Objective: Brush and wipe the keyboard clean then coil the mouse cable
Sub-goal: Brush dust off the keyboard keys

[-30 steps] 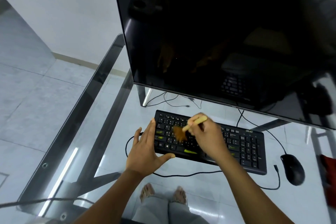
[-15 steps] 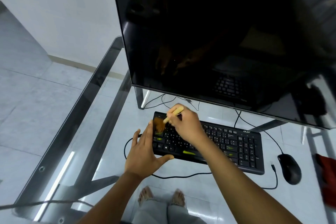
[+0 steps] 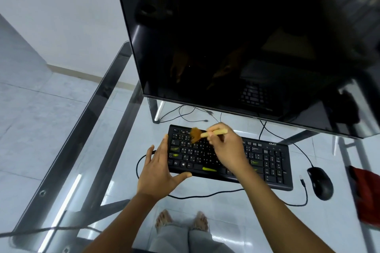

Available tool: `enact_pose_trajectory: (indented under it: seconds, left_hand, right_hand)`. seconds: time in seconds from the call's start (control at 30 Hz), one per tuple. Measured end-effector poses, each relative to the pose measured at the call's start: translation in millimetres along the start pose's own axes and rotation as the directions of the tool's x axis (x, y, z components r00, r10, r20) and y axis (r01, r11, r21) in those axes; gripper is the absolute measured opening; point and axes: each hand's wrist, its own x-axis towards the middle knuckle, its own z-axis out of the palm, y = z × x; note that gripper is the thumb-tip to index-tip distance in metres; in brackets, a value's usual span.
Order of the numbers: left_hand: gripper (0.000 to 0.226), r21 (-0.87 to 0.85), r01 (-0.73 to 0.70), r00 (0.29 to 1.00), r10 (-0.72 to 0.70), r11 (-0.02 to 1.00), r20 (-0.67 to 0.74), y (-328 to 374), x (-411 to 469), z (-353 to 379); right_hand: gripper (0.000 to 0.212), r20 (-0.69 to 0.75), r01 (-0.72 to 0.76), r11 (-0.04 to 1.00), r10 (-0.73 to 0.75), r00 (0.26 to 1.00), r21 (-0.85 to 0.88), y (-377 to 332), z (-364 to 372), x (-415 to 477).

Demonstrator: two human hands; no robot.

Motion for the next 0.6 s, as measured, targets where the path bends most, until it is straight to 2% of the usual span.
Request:
enact_pose_trajectory:
  seconds: [0.03,0.07,0.1,0.13,0.17,0.2,0.23,0.3,0.33,0.37,0.4,0.43,0.47,0.53,0.57,0.6]
  left_hand:
    - [0.120,-0.009,0.005,1.000,-0.005,1.000,0.002,0,0,1]
    - [0.121,-0.019,0.011,1.000,-0.011,1.000,-0.004,1,0,0]
    - [0.121,-0.027,0.019,1.000,-0.019,0.999,-0.014,1,0,0]
    - [0.122,-0.029,0.024,0.999,-0.025,0.999,-0.022,2,0,-1]
    - [0.122,-0.028,0.027,0.999,-0.027,0.999,-0.023,2,0,-2]
    - [0.121,-0.025,0.025,0.999,-0.026,0.999,-0.021,4,0,-2]
    - [0.121,-0.023,0.022,1.000,-0.022,0.999,-0.017,4,0,-2]
    - [0.121,-0.029,0.021,1.000,-0.021,0.999,-0.014,4,0,-2]
    - [0.122,-0.031,0.021,1.000,-0.021,0.999,-0.016,4,0,-1]
    - [0.122,-0.029,0.019,1.000,-0.020,0.999,-0.017,2,0,-1]
    - [0.122,-0.023,0.018,1.000,-0.019,1.000,-0.020,2,0,0]
    - [0.122,-0.019,0.019,1.000,-0.019,1.000,-0.019,1,0,0]
    - [0.122,-0.017,0.017,1.000,-0.017,1.000,-0.018,1,0,0]
    - [0.121,-0.019,0.008,1.000,-0.008,1.000,-0.016,2,0,0]
    - [0.122,-0.021,0.003,1.000,-0.004,1.000,-0.021,2,1,1]
    - [0.122,-0.020,0.002,1.000,-0.003,1.000,-0.027,3,1,1]
  right_hand:
    - [0.013,-0.115,0.020,1.000,-0.020,0.993,-0.003,5,-5,-1]
    - [0.014,-0.160,0.021,0.999,-0.013,0.987,0.046,8,-11,-3]
    - [0.013,-0.117,-0.010,0.992,0.025,0.993,0.126,9,-15,-6]
    - [0.012,0.015,-0.062,0.986,0.060,0.998,0.153,9,-17,-9]
    - [0.013,0.151,-0.094,0.984,0.071,0.986,0.151,13,-17,-13]
    - [0.017,0.187,-0.078,0.994,0.063,0.980,0.076,15,-18,-15]
    - [0.020,0.130,-0.042,0.998,0.035,0.991,0.046,19,-19,-16]
    - [0.019,-0.094,0.024,1.000,-0.023,0.995,0.018,22,-24,-14]
    - [0.016,-0.102,0.011,0.997,-0.002,0.995,0.081,22,-26,-14]
    - [0.013,-0.024,-0.047,0.988,0.051,0.998,0.148,19,-26,-14]
    - [0.013,0.121,-0.113,0.977,0.091,0.988,0.183,16,-25,-16]
    - [0.013,0.214,-0.143,0.979,0.110,0.971,0.147,14,-25,-17]
    - [0.014,0.210,-0.136,0.984,0.110,0.972,0.114,14,-25,-17]
    - [0.017,-0.020,-0.062,0.996,0.063,0.998,0.064,14,-31,-15]
    - [0.017,-0.075,-0.057,0.993,0.064,0.995,0.101,14,-34,-15]
    - [0.016,-0.039,-0.072,0.985,0.079,0.996,0.154,12,-34,-16]
